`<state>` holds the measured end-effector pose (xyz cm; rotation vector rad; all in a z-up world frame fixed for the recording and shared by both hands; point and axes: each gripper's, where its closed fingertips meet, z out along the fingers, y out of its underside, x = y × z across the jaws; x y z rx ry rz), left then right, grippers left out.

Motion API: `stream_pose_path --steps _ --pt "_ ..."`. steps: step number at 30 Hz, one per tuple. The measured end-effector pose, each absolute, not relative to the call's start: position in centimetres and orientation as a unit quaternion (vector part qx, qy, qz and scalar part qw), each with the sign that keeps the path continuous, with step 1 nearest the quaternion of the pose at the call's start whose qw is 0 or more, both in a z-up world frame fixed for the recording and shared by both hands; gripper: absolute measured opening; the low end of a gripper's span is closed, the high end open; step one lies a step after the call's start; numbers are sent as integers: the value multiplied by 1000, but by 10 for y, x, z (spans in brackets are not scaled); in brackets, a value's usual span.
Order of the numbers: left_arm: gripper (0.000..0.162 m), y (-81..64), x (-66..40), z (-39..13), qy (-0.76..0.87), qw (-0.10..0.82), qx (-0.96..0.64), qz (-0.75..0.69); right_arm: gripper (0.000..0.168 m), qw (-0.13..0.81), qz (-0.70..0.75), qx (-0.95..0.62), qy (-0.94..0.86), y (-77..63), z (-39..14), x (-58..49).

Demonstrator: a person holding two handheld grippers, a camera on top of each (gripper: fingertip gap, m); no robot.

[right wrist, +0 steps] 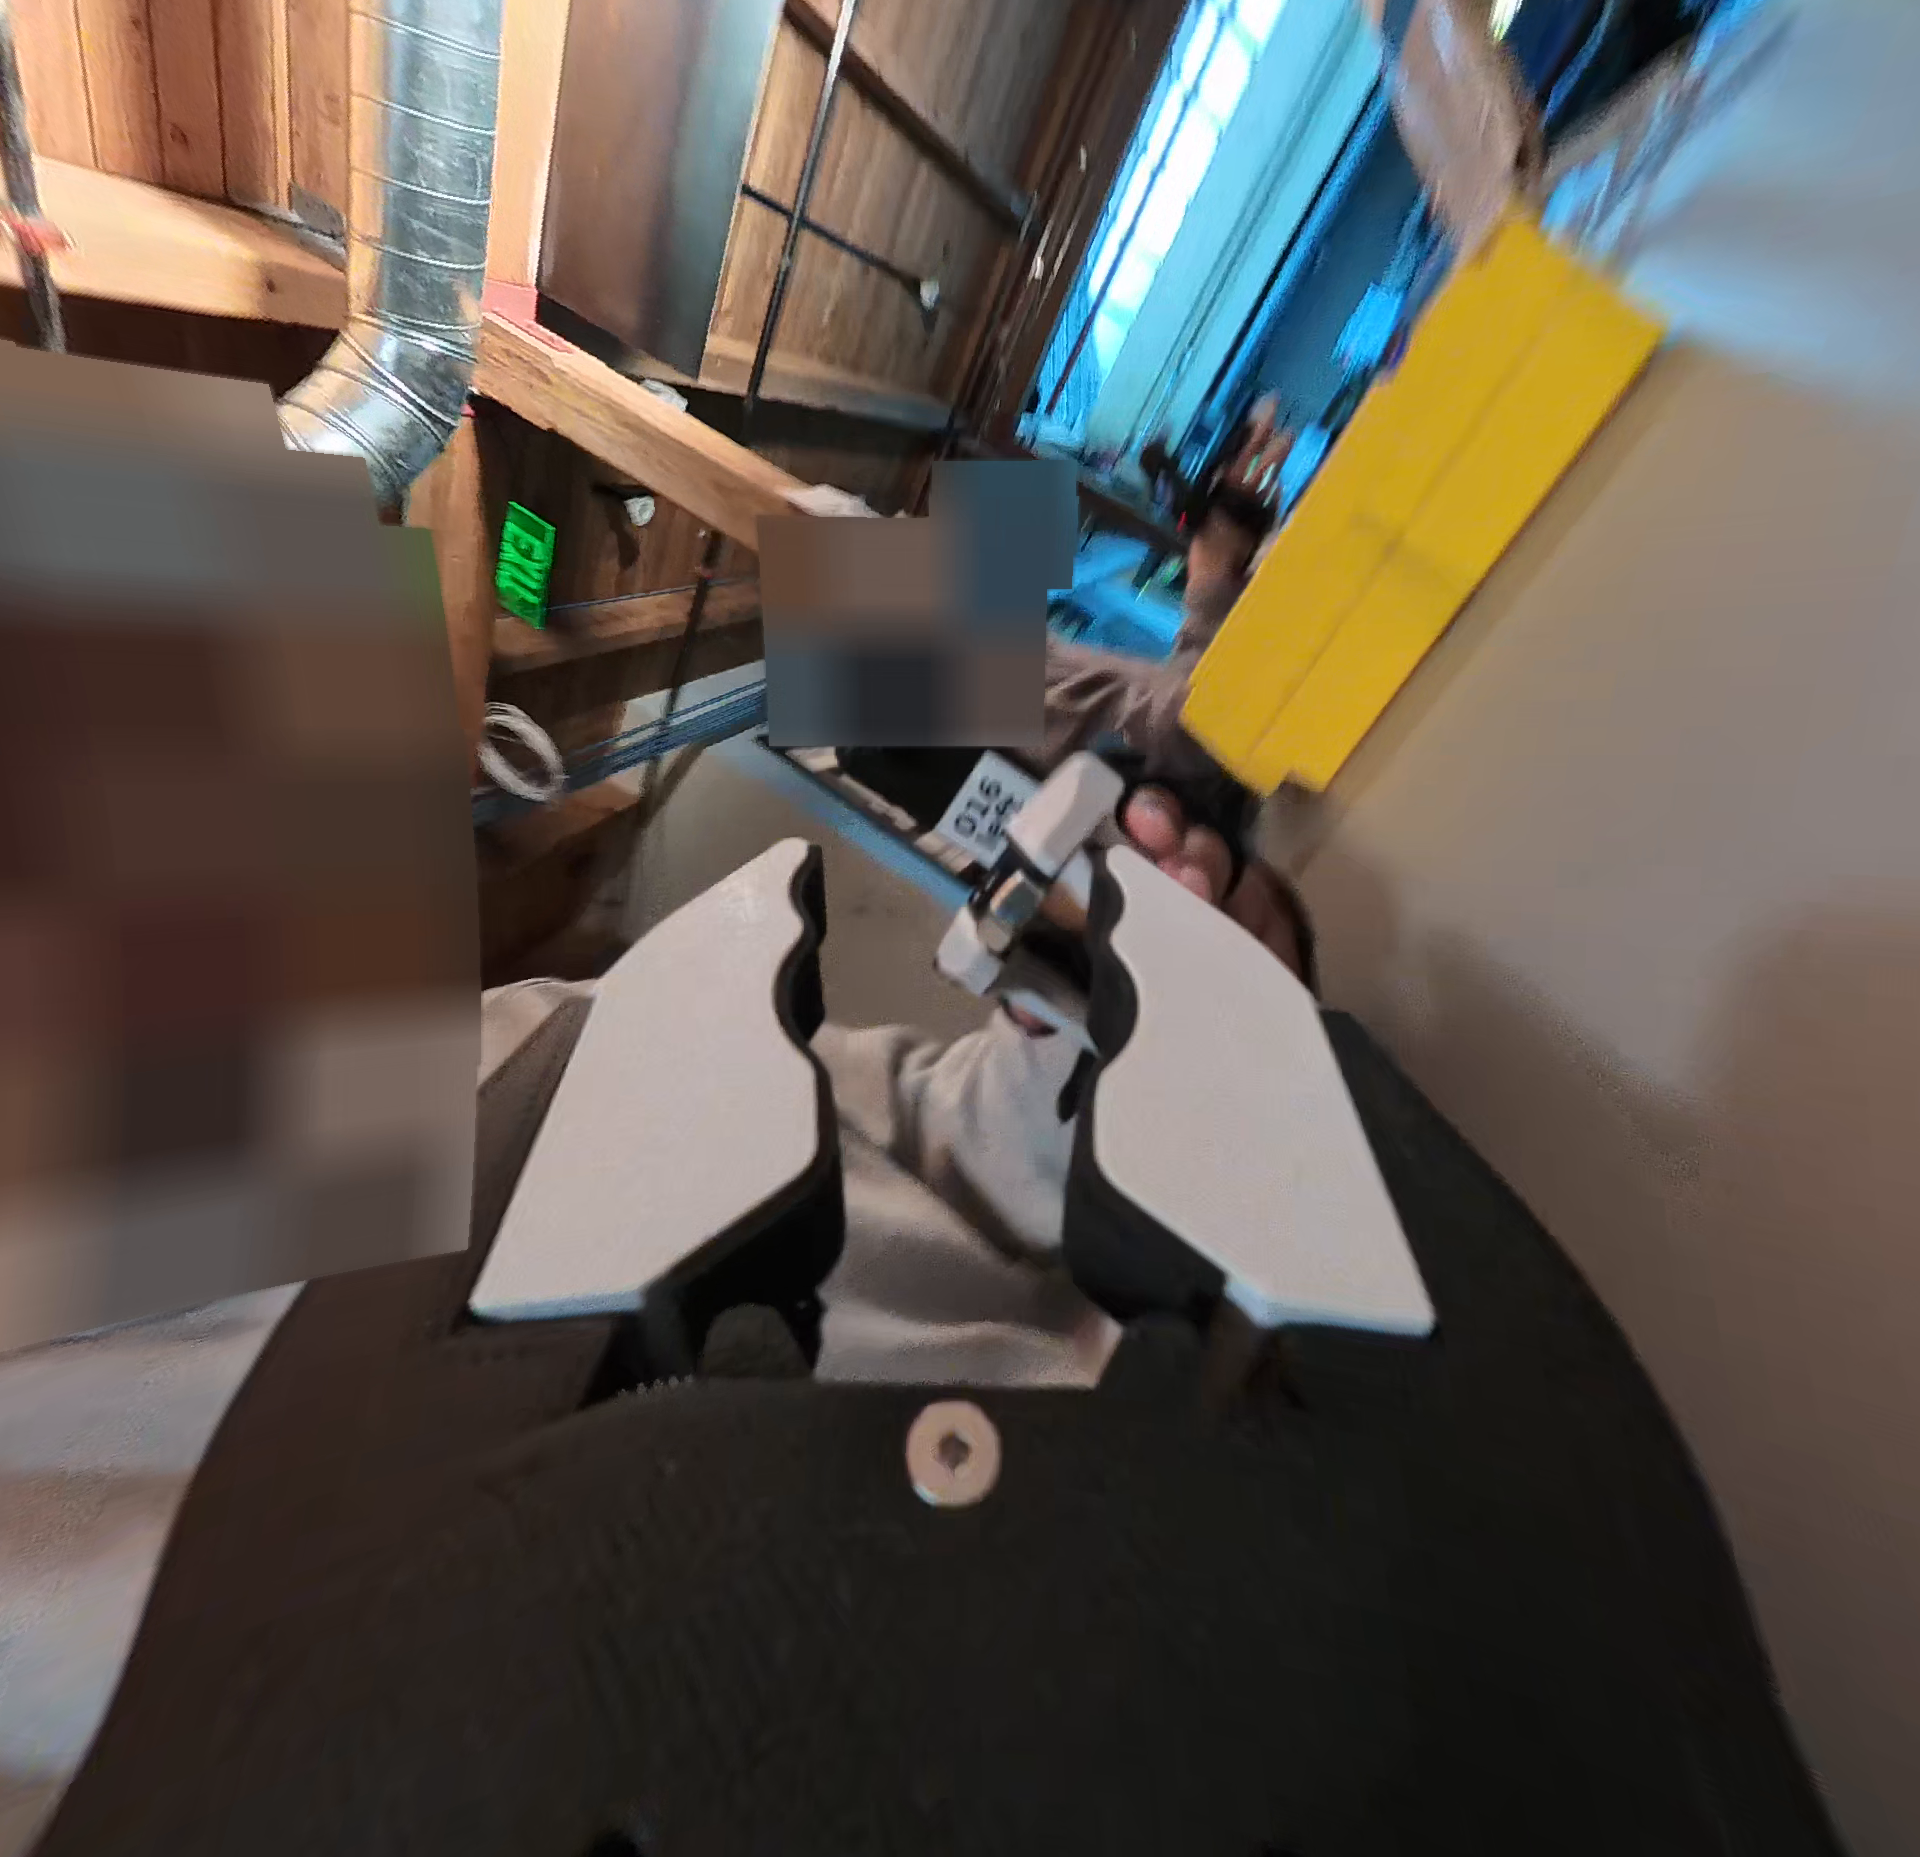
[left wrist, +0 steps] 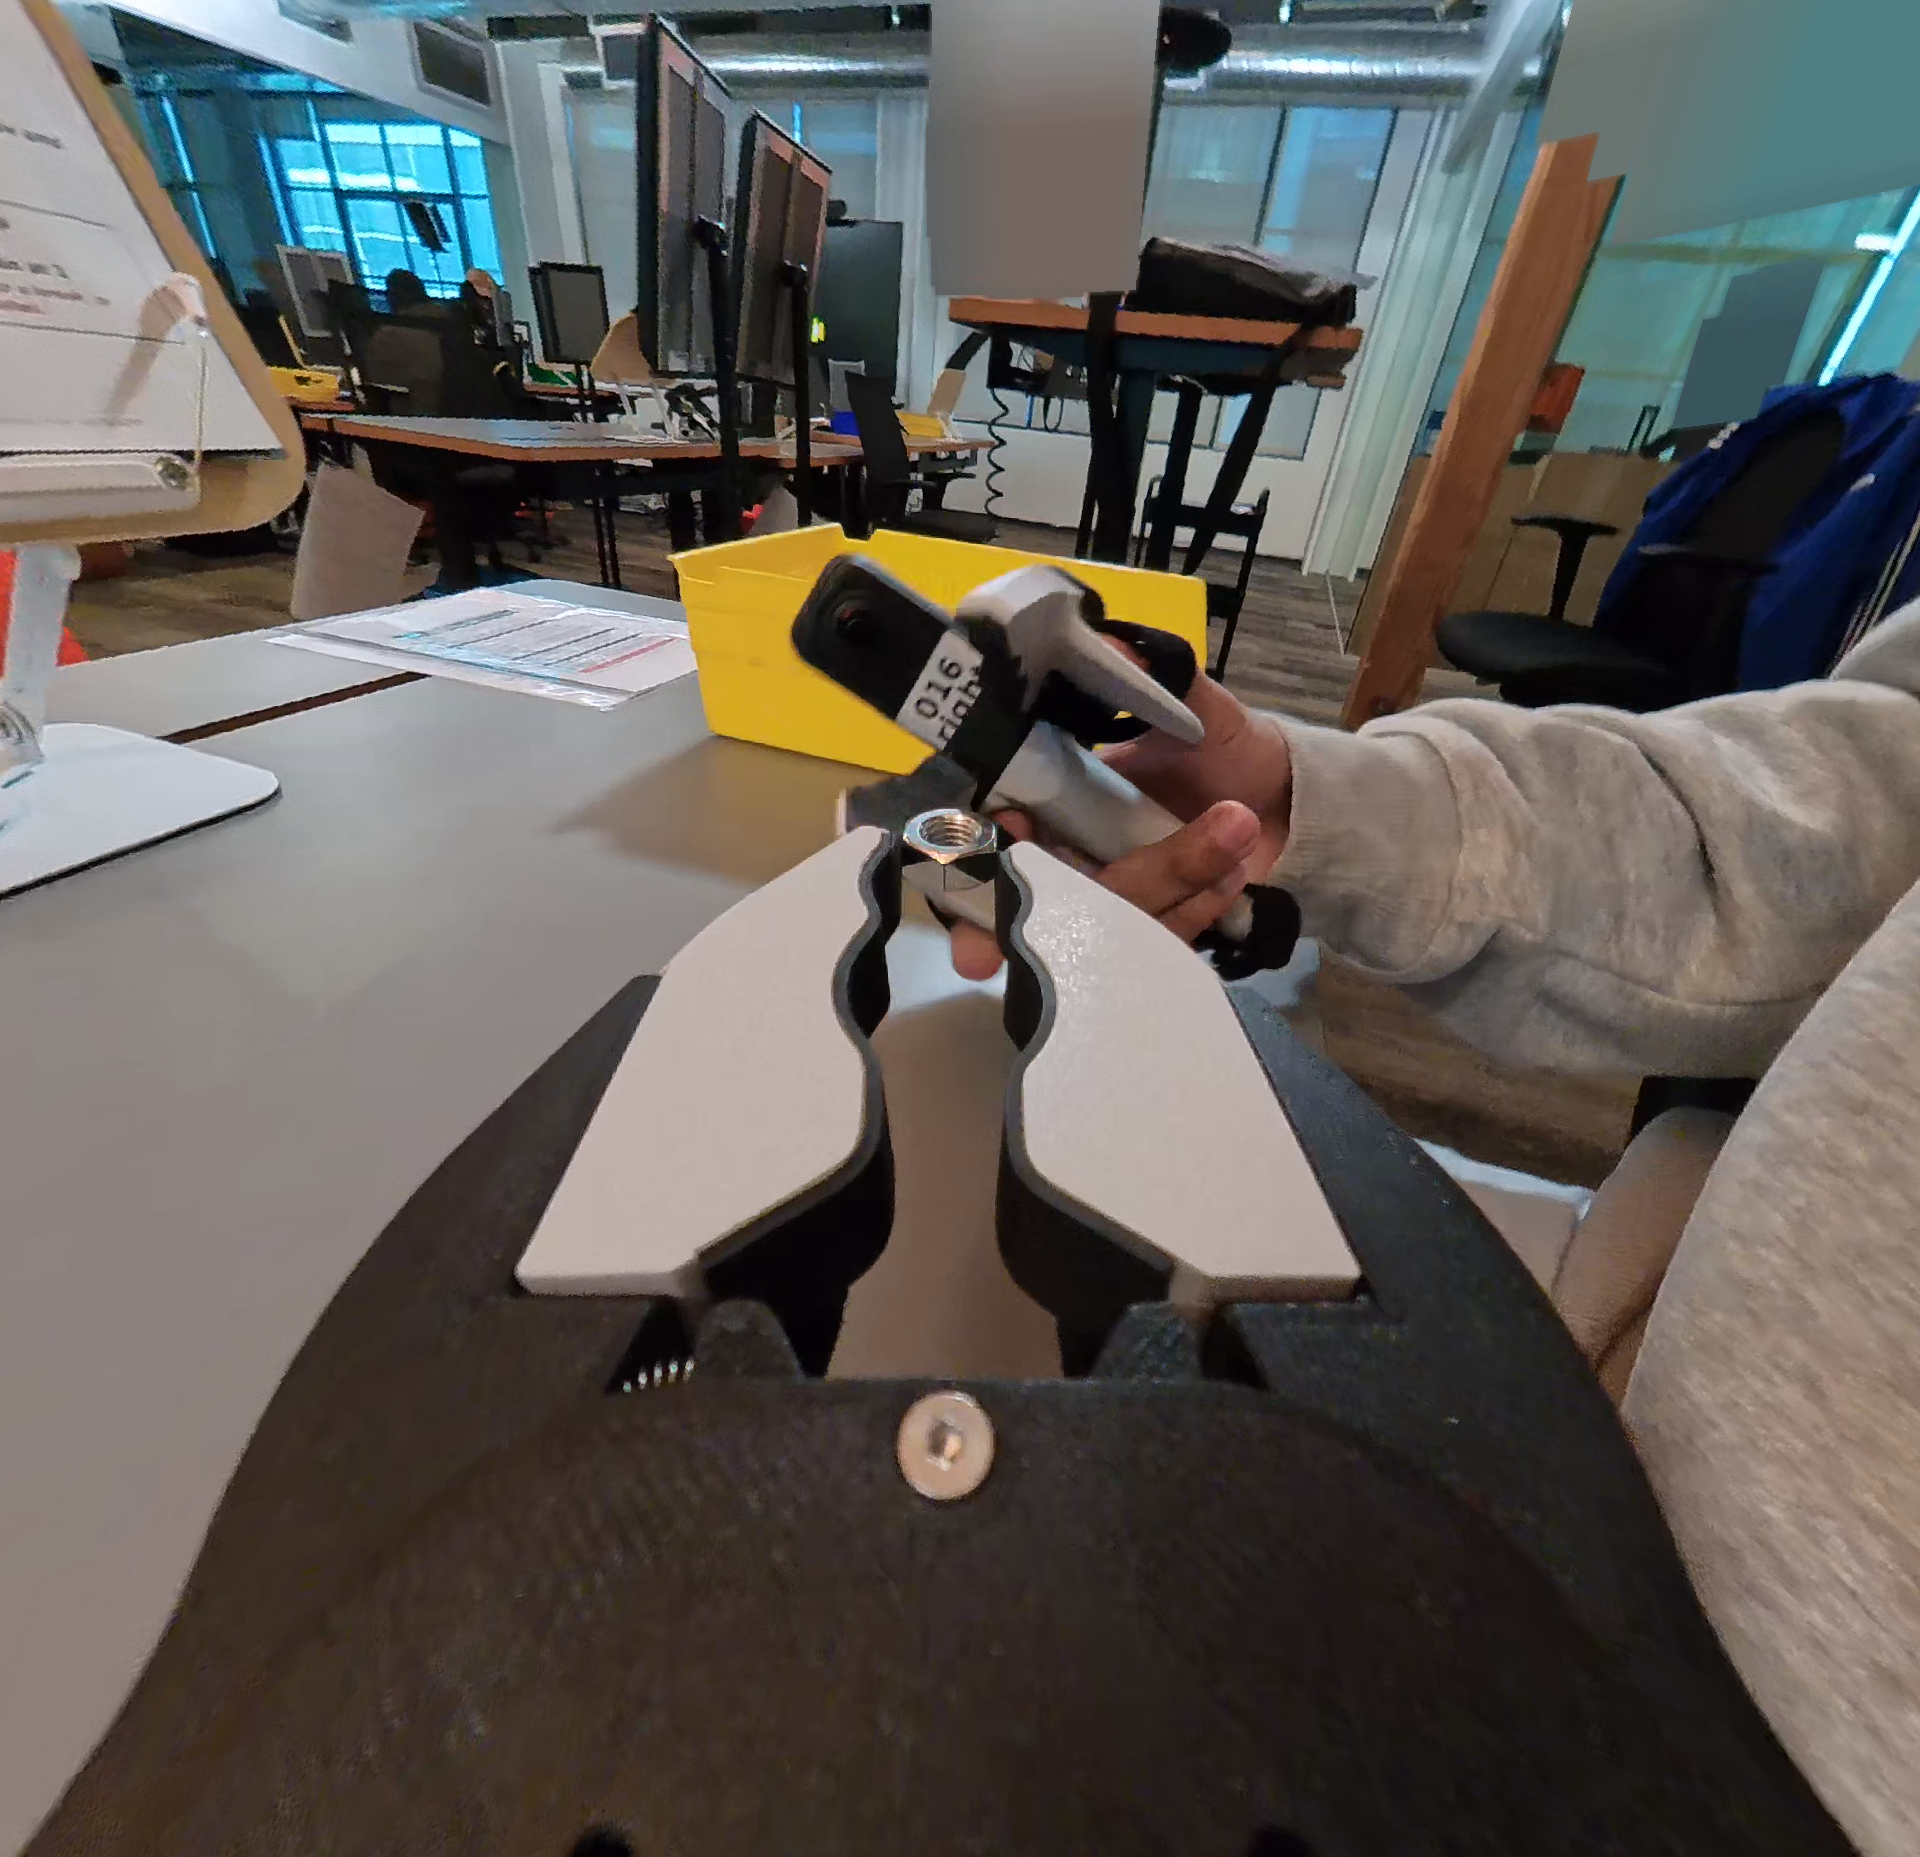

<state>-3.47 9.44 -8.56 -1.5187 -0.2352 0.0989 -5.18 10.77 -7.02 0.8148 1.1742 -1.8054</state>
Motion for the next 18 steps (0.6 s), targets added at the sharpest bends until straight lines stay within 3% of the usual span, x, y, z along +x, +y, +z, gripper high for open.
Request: stream_pose_path --steps 3,7,10,18 --pt "16 91 -36 -83 -122 727 -675 11 47 220 -770 280 529 114 -58 -58" --pt "16 87 -38 -79 -131 735 -665 -22 31 51 -766 190 612 113 -53 -45" --pt "16 85 -37 -81 -124 732 -670 -23 32 8 -744 156 650 107 -59 -38" --pt "17 90 -25 -85 -89 722 -686 -30 35 3 -684 134 717 90 -88 -30"
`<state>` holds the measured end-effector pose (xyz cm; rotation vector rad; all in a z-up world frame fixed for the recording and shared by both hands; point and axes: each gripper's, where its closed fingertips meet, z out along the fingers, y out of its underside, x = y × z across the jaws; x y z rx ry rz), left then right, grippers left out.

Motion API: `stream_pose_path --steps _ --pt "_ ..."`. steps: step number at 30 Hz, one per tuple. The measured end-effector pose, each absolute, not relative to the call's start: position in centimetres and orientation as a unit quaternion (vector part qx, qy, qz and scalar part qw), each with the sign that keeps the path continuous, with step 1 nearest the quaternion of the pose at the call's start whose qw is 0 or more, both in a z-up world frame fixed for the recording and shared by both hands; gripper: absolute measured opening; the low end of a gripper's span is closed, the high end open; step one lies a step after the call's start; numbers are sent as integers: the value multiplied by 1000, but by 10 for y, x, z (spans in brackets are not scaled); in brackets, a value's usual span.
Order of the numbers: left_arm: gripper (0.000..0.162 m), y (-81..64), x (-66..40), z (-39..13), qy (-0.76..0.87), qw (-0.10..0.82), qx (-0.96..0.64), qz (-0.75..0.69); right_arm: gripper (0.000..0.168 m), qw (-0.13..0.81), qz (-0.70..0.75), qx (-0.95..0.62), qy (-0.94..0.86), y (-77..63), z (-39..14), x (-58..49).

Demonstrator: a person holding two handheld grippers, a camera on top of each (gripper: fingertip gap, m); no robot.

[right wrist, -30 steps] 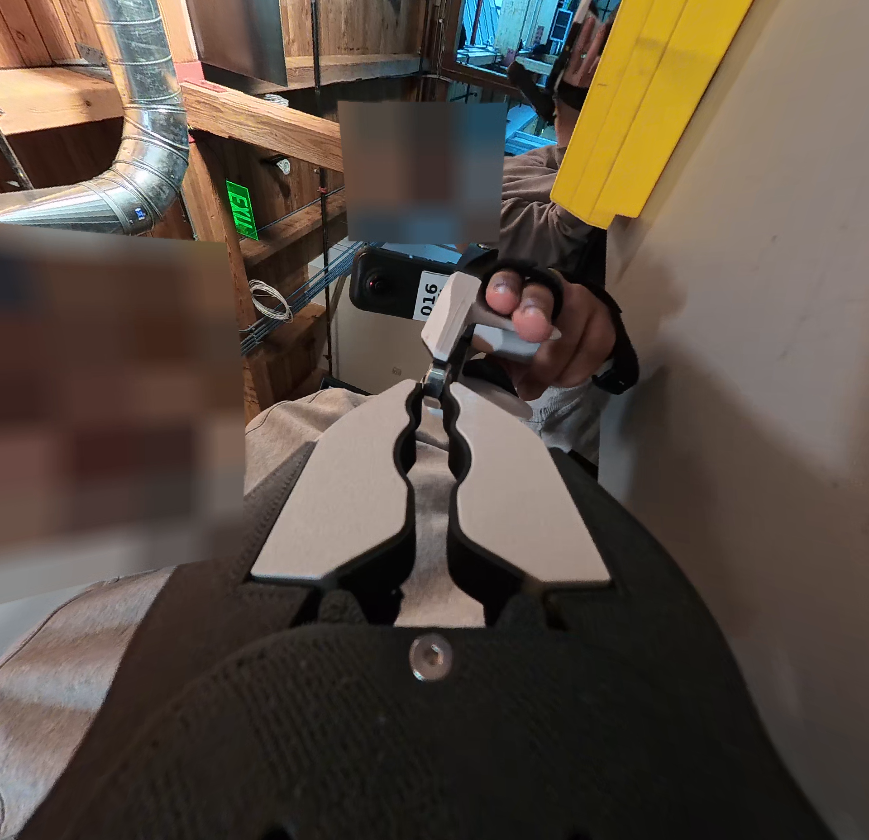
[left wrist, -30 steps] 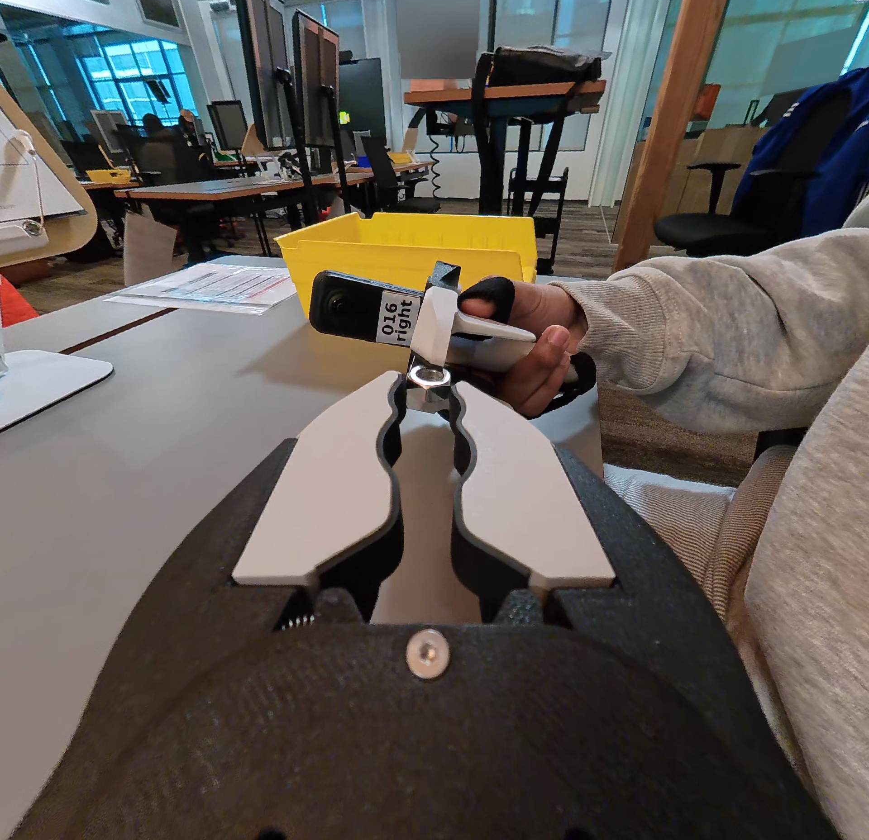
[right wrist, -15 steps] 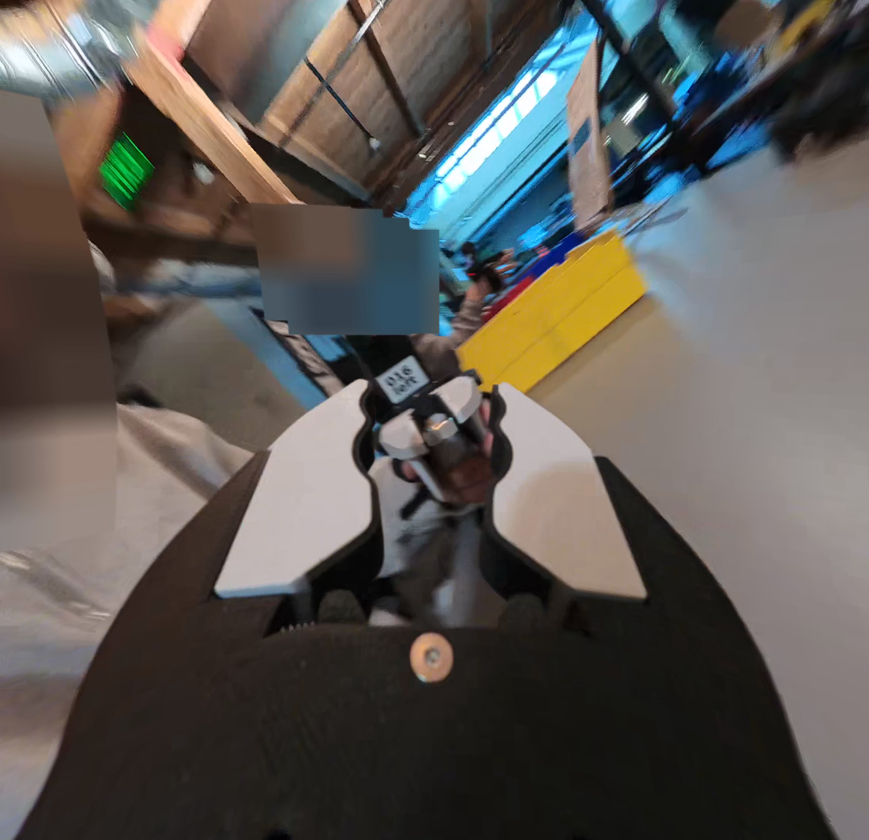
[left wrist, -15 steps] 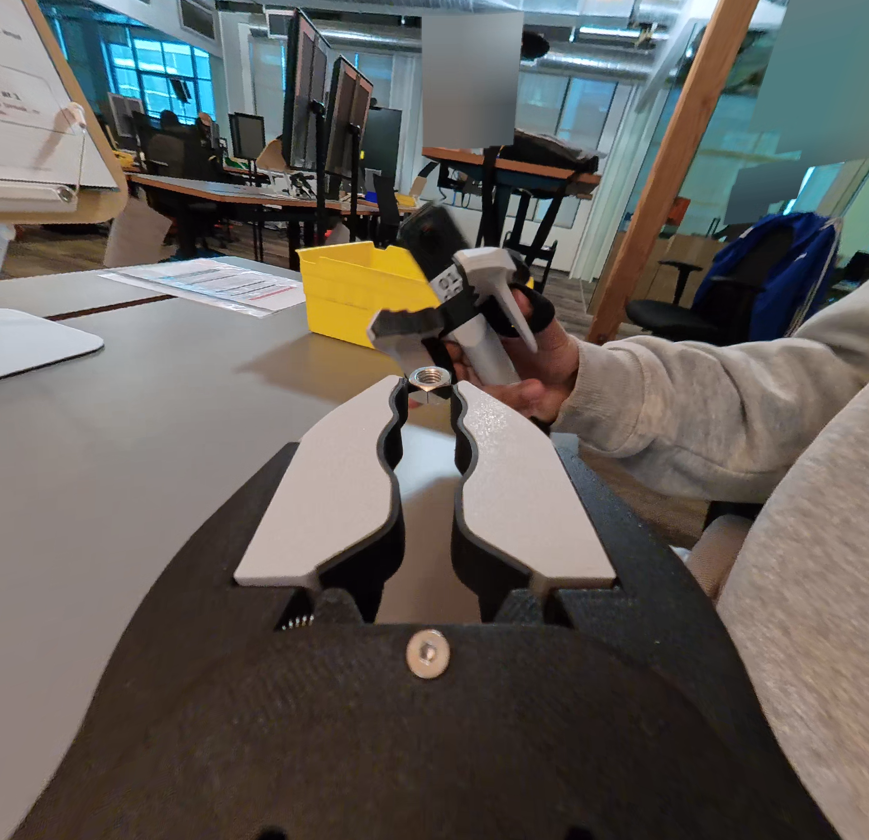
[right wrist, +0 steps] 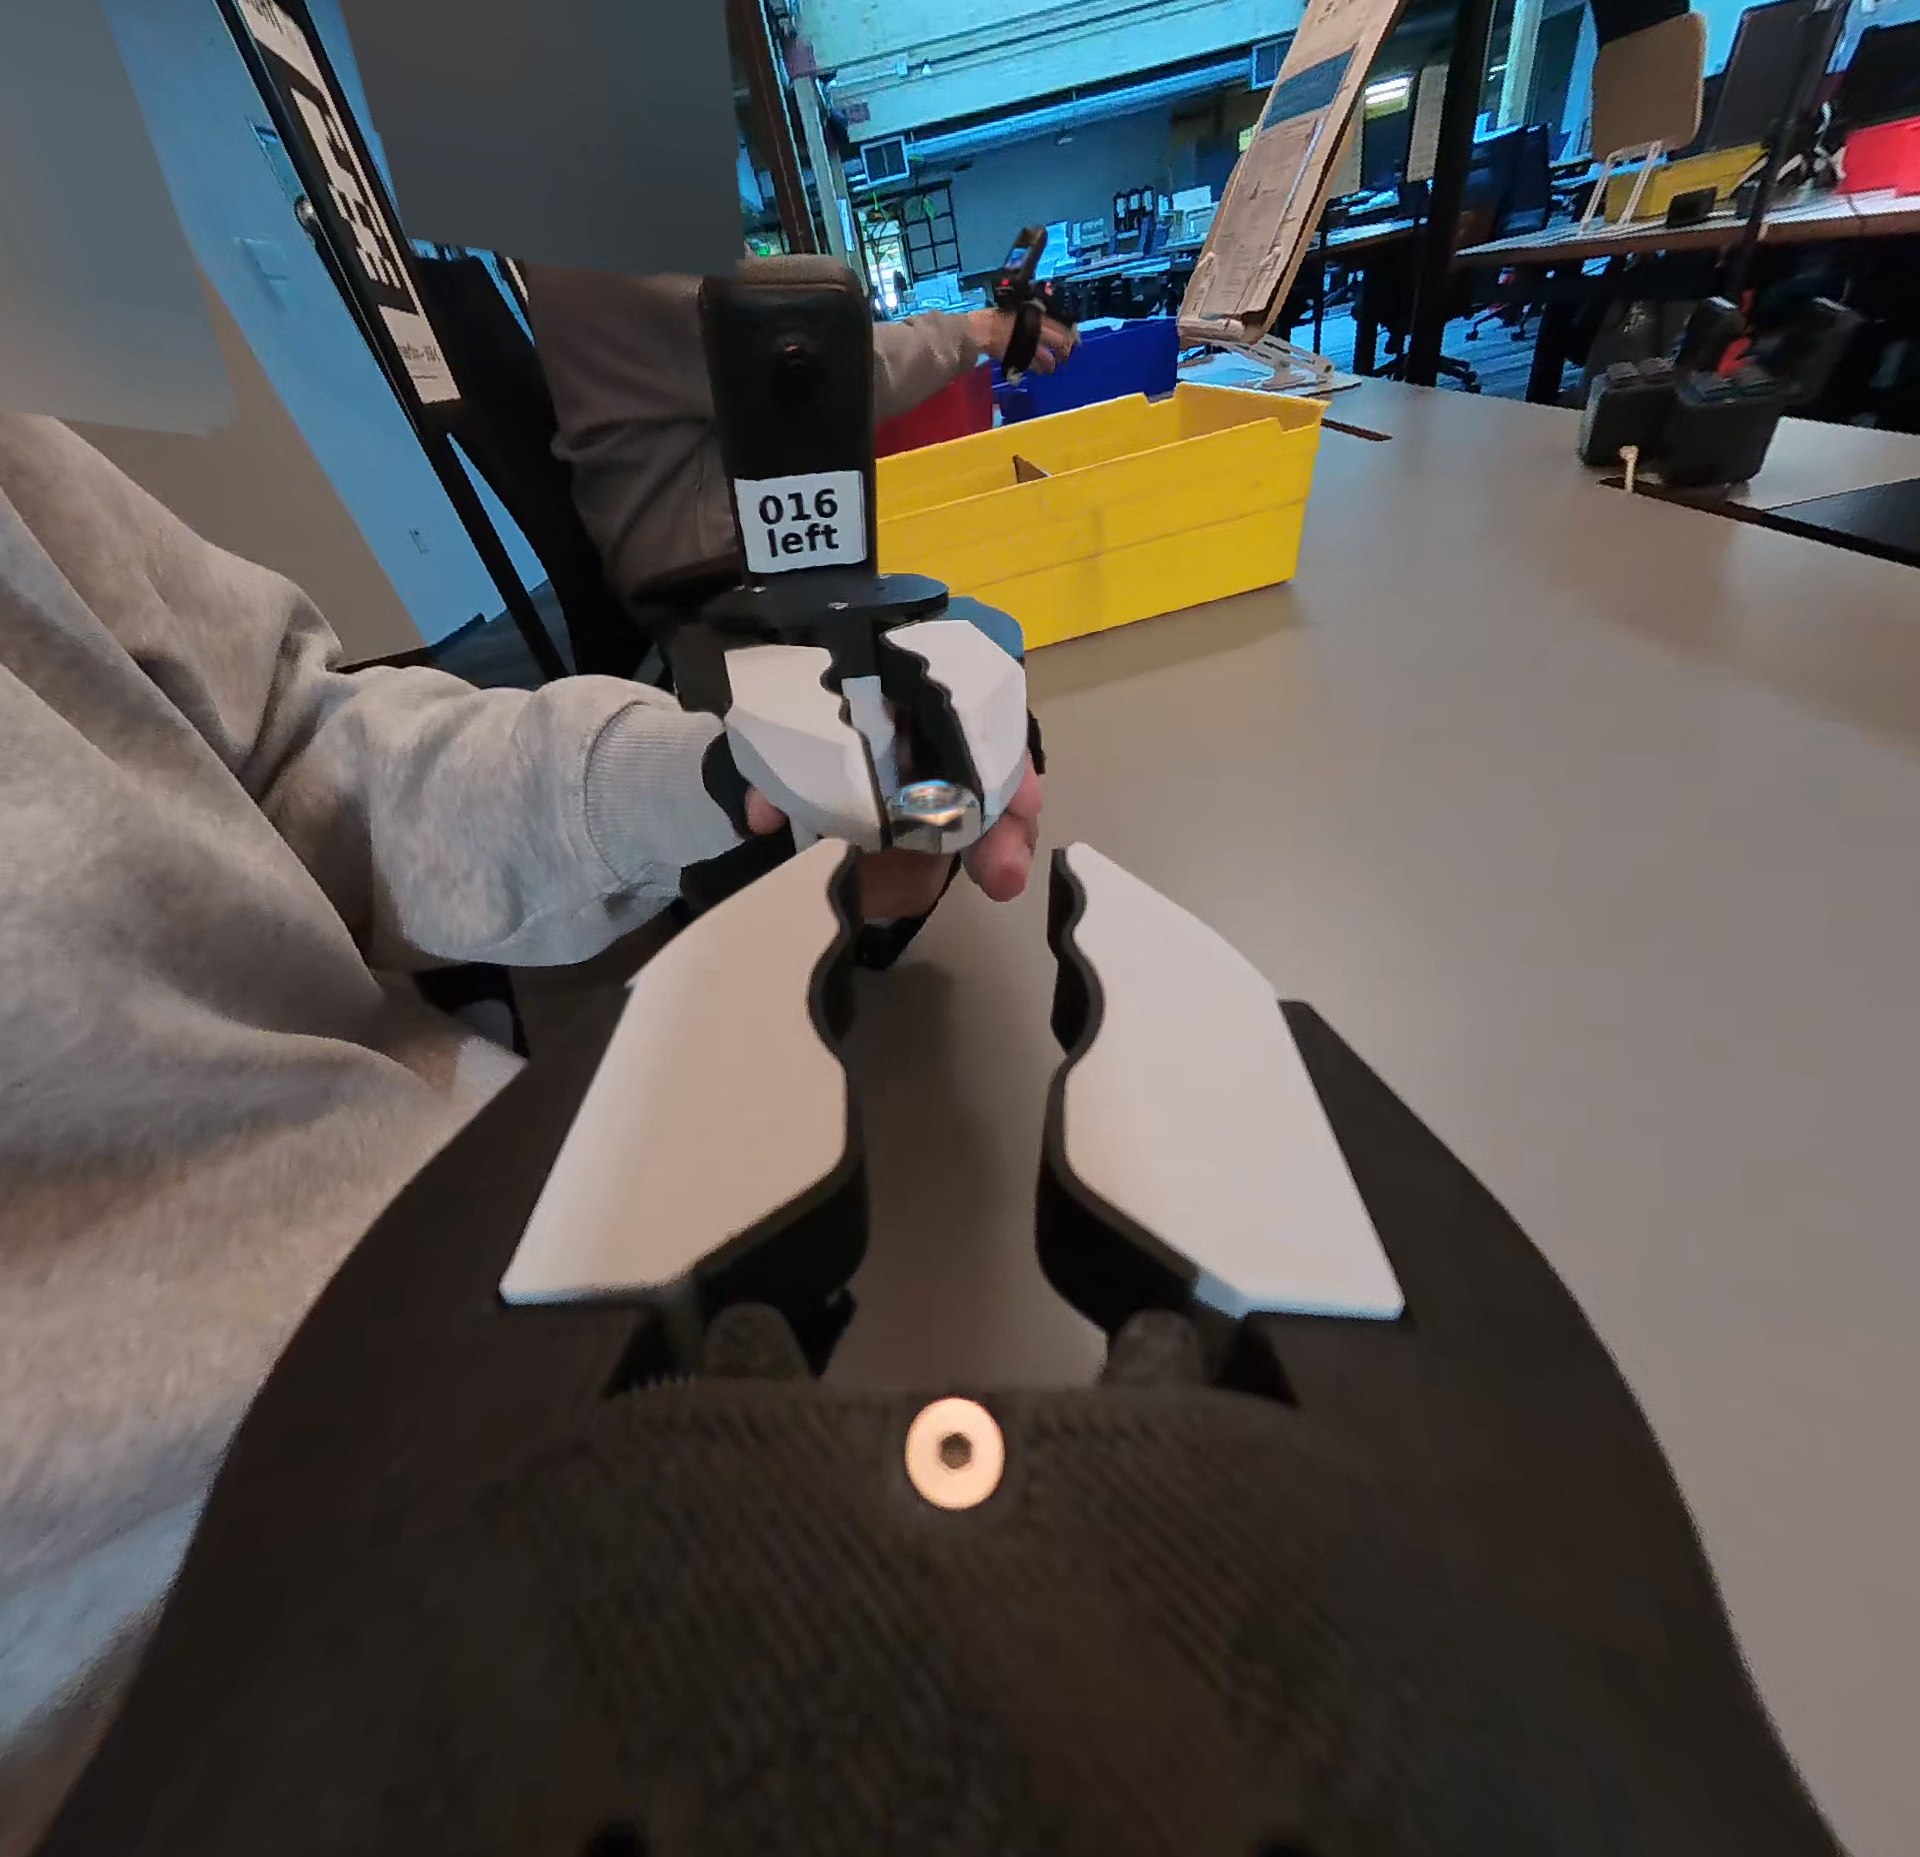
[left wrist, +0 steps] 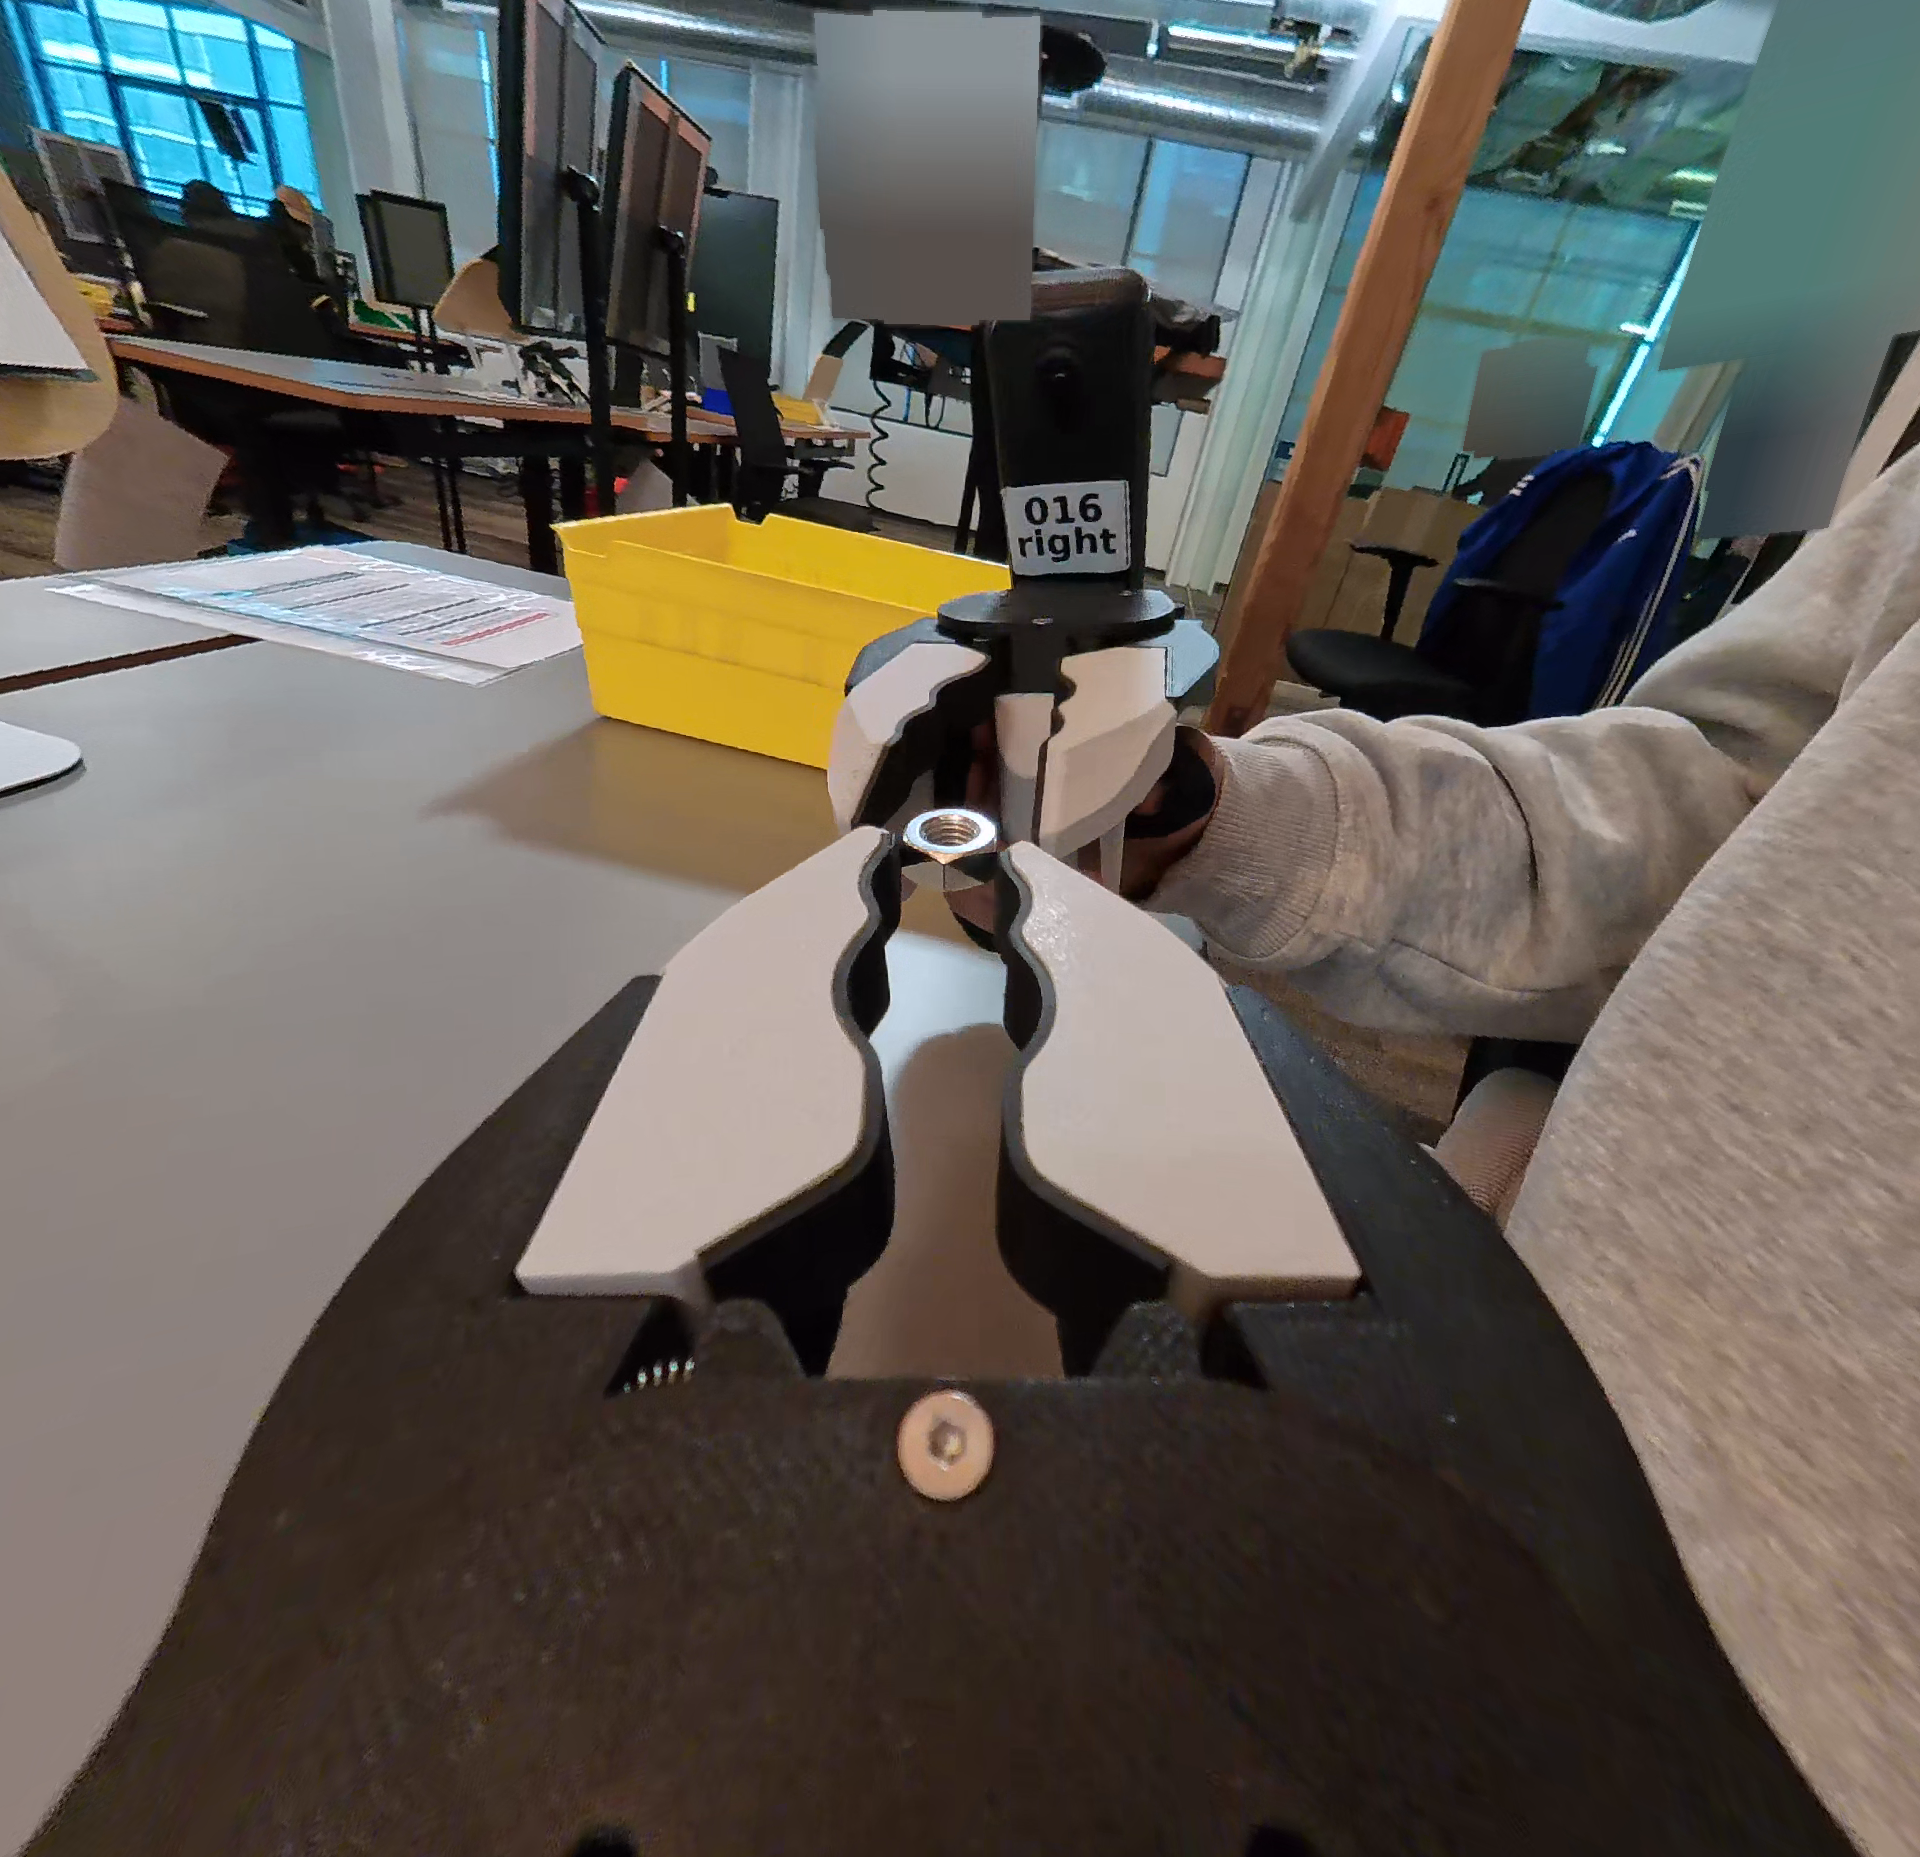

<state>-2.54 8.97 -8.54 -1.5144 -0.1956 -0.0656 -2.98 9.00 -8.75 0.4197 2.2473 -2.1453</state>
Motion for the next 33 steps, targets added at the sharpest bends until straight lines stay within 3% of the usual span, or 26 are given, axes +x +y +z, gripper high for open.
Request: stream_pose_path --steps 18,33 --pt "16 94 -17 -89 -74 713 -695 -51 17 7 -680 99 726 86 -89 -19" --pt "16 92 -19 -84 -80 726 -680 -54 17 0 -696 101 711 89 -81 -20"
